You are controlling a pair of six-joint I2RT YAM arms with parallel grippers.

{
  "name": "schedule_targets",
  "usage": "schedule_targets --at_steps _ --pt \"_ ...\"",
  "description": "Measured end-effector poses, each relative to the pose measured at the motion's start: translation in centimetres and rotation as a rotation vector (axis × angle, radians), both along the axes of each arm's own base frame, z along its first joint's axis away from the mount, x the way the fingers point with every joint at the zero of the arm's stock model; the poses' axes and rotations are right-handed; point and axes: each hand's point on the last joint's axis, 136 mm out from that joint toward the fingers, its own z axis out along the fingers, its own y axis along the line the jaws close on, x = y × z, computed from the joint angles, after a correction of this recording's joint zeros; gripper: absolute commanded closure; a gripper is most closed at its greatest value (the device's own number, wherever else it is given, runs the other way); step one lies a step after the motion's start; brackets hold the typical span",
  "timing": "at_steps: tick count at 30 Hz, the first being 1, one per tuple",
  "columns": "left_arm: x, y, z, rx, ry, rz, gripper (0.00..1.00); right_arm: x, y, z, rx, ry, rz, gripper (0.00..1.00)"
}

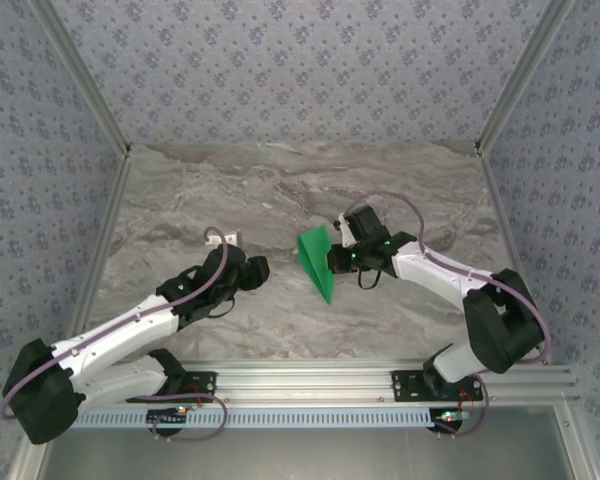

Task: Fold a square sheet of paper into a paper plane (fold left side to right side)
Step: Turn over the paper plane at the center of the table, then pick up the paper plane at the center of the table.

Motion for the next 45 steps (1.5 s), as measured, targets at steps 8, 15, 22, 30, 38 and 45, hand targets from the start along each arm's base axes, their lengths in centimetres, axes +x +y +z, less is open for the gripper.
schedule_targets --at_steps 8,15,22,30,38,45 --pt "-0.2 0.3 0.2 0.007 -0.003 -0.004 0.29 -0.7 -3.7 -5.4 -0.066 0.153 -0.080 0.62" --pt "-0.5 1.5 2.8 -0.014 -0.085 0.017 0.20 -0.6 -4.5 -0.9 -0.242 0.022 -0.054 0.48" --pt "-0.9 2.7 4.2 -0.047 -0.139 0.042 0.18 -3.6 -2.7 -0.4 -0.224 0.049 0.010 0.39" --pt "-1.4 3.4 3.3 -0.024 -0.124 0.048 0.18 -4.7 -3.0 -1.7 -0.256 0.113 -0.003 0.33" --pt "-1.4 3.5 3.2 -0.024 -0.124 0.051 0.17 -5.1 -2.4 -3.7 -0.263 0.174 0.006 0.39" --pt "-1.5 3.7 3.0 -0.012 -0.117 0.055 0.17 -5.2 -1.9 -5.3 -0.281 0.201 0.012 0.58"
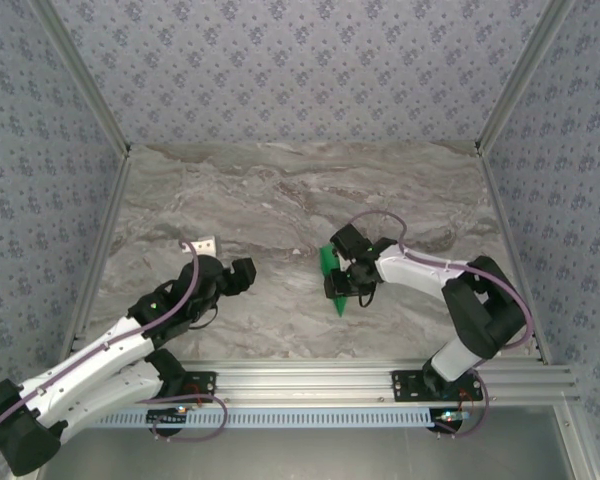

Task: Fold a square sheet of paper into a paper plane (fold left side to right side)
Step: Pick up the paper plane at the center of the table.

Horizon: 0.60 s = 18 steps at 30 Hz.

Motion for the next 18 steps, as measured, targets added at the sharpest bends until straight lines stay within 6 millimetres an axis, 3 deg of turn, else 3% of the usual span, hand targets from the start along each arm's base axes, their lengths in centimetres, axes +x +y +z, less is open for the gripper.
schedule_targets --at_steps 11,18 --pt "0.0 0.1 -0.1 0.004 0.002 0.003 0.17 0.3 0.2 -0.6 -0.020 0.006 0.001 0.75" --pt "-0.2 0.2 0.2 -0.001 -0.007 -0.001 0.09 1.4 1.0 -0.8 -0.039 0.003 0.006 0.96"
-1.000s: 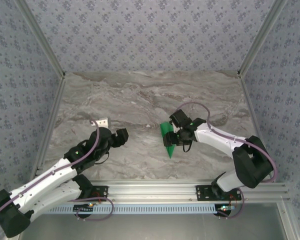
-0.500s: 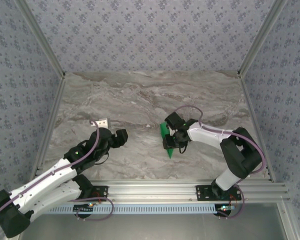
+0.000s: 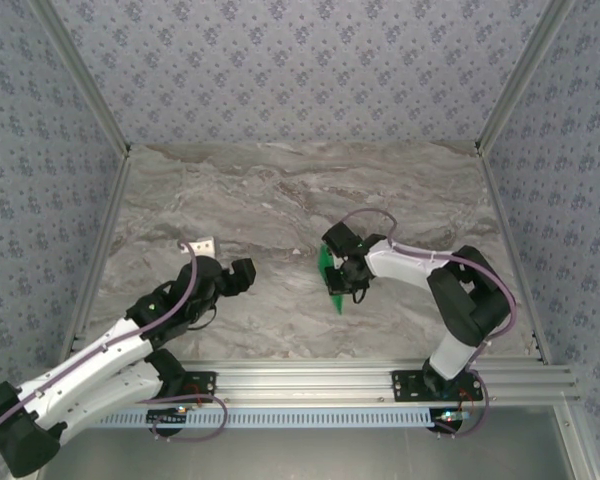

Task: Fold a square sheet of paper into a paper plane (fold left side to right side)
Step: Pick up the paper plane at the center of the table, then place the paper plane at the top-center of the table.

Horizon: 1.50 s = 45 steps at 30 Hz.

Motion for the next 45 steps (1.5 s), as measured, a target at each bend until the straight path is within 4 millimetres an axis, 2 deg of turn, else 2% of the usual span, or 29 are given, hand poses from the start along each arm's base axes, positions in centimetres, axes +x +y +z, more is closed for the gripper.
schedule_targets --at_steps 2,5,11,14,18,22,29,45 --pt "-0.2 0.1 0.0 0.008 0.001 -0.006 0.08 0.9 0.1 0.5 0.002 -0.005 -0.009 0.97" --pt "-0.4 0.3 -0.3 0.023 0.009 -0.011 0.07 3.8 0.0 2.2 0.002 -0.017 -0.038 0.97" --pt "-0.8 0.7 0.0 0.024 0.002 -0.017 0.06 12.7 0.6 6.4 0.003 -0.114 -0.101 0.97" --pt "-1.0 0.8 0.2 0.022 -0.001 -0.020 0.06 16.0 0.6 6.7 -0.011 -0.127 -0.125 0.97" --pt "-1.1 0.9 0.0 0.028 0.005 -0.025 0.06 18.6 0.2 4.9 -0.066 -0.098 -0.143 0.96" --pt "-1.2 1.0 -0.2 0.041 0.011 -0.029 0.06 19.2 0.1 2.8 -0.117 -0.053 -0.134 0.95" --pt "-1.3 1.0 -0.3 0.050 0.014 -0.032 0.06 18.4 -0.4 0.2 -0.166 0.018 -0.125 0.90" --pt "-1.3 1.1 -0.4 0.056 0.019 -0.032 0.05 18.2 0.0 0.0 -0.174 0.019 -0.098 0.80"
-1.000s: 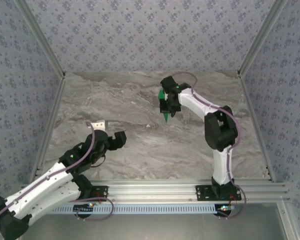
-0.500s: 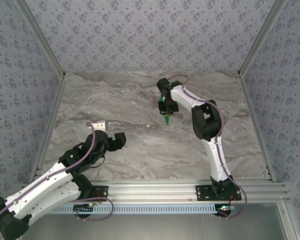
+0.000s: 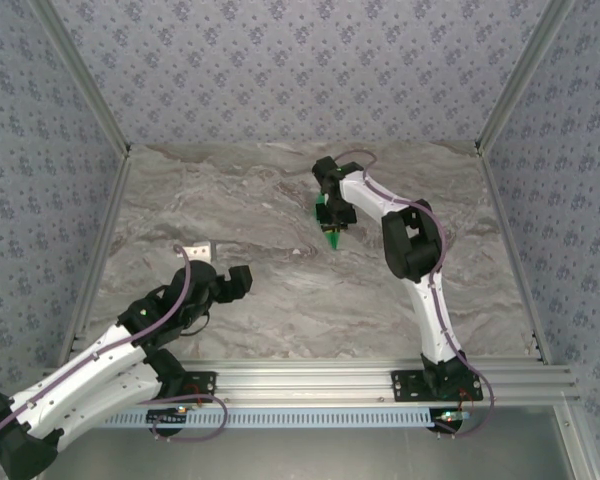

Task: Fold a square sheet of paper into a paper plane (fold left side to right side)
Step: Place the paper plane at the top-center of the table, then reset both arms

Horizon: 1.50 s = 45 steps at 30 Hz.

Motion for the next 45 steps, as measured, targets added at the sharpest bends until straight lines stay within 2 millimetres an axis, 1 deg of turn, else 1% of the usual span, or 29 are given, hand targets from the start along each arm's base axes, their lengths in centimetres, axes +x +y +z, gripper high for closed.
schedule_targets --at_steps 3,7,10,13,17,21,24,26,30,32,34,36,37,38,40,42,45 --pt "-0.1 0.2 -0.3 0.014 0.008 0.000 0.04 -0.2 0.2 0.1 -0.011 0.000 0.016 0.78" --pt "-0.1 0.9 -0.9 0.061 0.031 0.014 0.02 -0.6 0.1 0.1 -0.033 0.005 0.030 0.76" --pt "0.4 1.5 -0.5 0.068 0.038 0.038 0.02 -0.9 0.0 0.3 -0.054 0.004 0.041 0.73" --pt "1.1 2.2 -0.2 0.050 0.052 0.065 0.02 -1.1 -0.2 1.0 -0.069 -0.004 0.050 0.70" --pt "1.8 3.4 -0.6 0.010 0.095 0.106 0.02 -1.1 -0.1 3.2 -0.066 -0.044 0.059 0.64" --pt "2.5 5.0 -1.1 -0.044 0.142 0.156 0.02 -1.4 -0.1 6.1 -0.052 -0.095 0.064 0.57" --pt "3.1 6.5 -1.3 -0.080 0.165 0.205 0.02 -2.4 -0.7 8.6 -0.047 -0.137 0.064 0.51" --pt "3.5 7.7 -1.3 -0.098 0.175 0.245 0.02 -3.6 -1.6 10.6 -0.038 -0.180 0.063 0.43" --pt "4.7 10.2 0.0 -0.099 0.144 0.331 0.02 -6.4 -4.0 15.2 -0.003 -0.310 0.062 0.32" --pt "5.2 11.4 1.0 -0.070 0.107 0.377 0.02 -7.8 -6.0 17.8 0.019 -0.412 0.044 0.24" --pt "5.6 12.5 1.6 -0.028 0.068 0.419 0.02 -8.9 -8.3 19.5 0.026 -0.506 0.014 0.17" --pt "6.0 13.8 2.0 0.021 0.030 0.467 0.02 -10.0 -11.2 20.0 0.021 -0.582 -0.037 0.08" --pt "6.2 14.5 2.2 0.047 0.003 0.495 0.02 -10.6 -12.8 19.8 0.015 -0.611 -0.072 0.02" --pt "6.3 15.2 2.3 0.074 -0.026 0.520 0.02 -11.1 -14.4 19.1 0.005 -0.631 -0.108 0.00" --pt "6.3 16.3 1.7 0.131 -0.073 0.553 0.02 -12.0 -17.3 17.2 -0.014 -0.663 -0.177 0.00" --pt "5.9 17.3 0.4 0.196 -0.094 0.578 0.02 -12.9 -20.0 14.7 -0.034 -0.681 -0.251 0.00" --pt "5.4 18.4 -1.9 0.291 -0.084 0.596 0.02 -13.7 -22.6 11.5 -0.055 -0.723 -0.316 0.00"
